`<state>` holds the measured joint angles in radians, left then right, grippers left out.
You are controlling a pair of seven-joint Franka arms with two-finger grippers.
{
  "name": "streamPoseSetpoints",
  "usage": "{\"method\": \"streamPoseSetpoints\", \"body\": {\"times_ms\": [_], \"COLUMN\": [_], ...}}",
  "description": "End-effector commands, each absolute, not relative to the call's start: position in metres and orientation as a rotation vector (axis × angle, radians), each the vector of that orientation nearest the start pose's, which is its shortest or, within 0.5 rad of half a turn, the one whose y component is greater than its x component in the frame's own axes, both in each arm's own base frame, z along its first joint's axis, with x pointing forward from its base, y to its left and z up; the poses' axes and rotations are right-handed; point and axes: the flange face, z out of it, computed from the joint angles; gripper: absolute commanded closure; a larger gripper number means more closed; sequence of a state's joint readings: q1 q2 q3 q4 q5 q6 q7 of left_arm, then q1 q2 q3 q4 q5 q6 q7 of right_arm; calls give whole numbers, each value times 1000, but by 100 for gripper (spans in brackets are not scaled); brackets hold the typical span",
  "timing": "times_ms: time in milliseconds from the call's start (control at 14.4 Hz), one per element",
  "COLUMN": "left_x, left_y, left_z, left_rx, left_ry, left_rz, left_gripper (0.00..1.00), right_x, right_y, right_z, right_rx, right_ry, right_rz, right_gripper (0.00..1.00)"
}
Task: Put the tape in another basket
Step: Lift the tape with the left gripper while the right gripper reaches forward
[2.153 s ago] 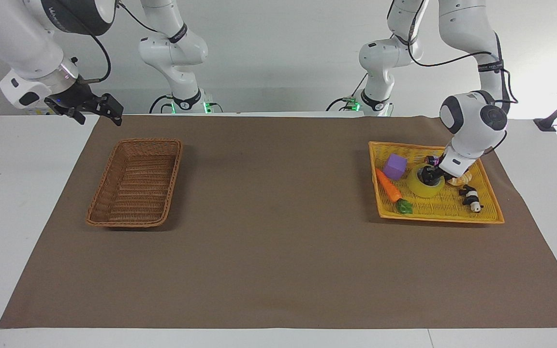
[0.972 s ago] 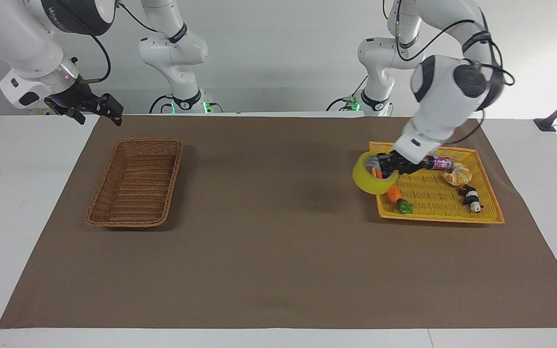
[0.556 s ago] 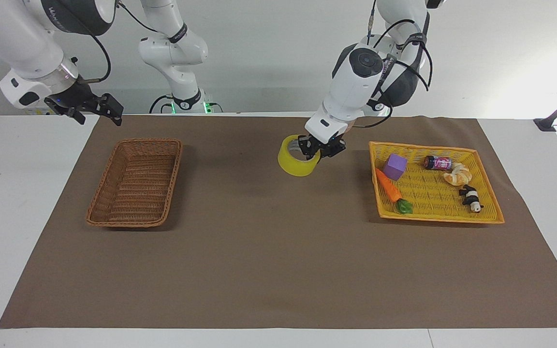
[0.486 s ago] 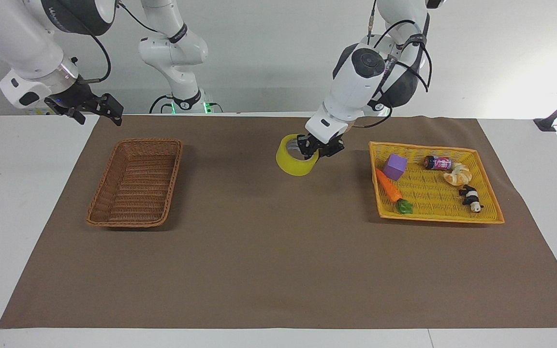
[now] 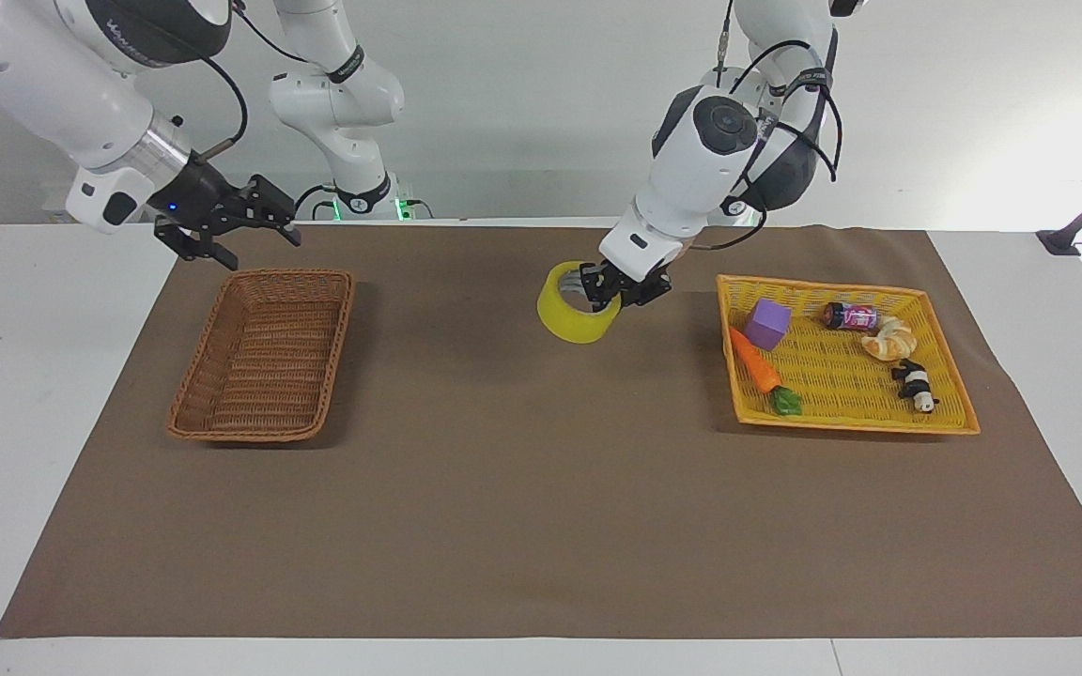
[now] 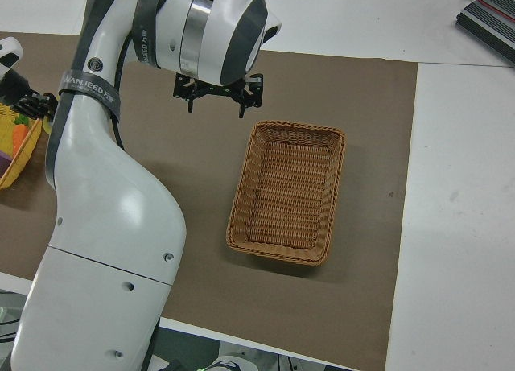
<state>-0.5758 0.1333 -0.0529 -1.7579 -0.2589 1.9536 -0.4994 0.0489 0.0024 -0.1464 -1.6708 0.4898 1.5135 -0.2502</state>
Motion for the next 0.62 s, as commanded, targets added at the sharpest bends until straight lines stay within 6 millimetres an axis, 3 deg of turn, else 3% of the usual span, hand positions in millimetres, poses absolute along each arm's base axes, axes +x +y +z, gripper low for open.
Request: {"method": "streamPoseSetpoints", "body": {"times_ms": [0,278,556], "left_x": [486,487,487], "left_y": [-370,-367,-366], "left_z": [500,499,499], "left_rx": [-3400,-3400,-3397], "left_ry": [62,56,53], "left_rz": [145,145,148], "left_gripper": [99,99,100], "right_x": [544,546,544], "right_y": [37,104,172], "right_z": [550,477,454], "right_rx": [-2418,-2112,-1983], "right_ry": [-92,82,156], "right_rz": [46,54,72], "right_gripper": [0,0,0]}}
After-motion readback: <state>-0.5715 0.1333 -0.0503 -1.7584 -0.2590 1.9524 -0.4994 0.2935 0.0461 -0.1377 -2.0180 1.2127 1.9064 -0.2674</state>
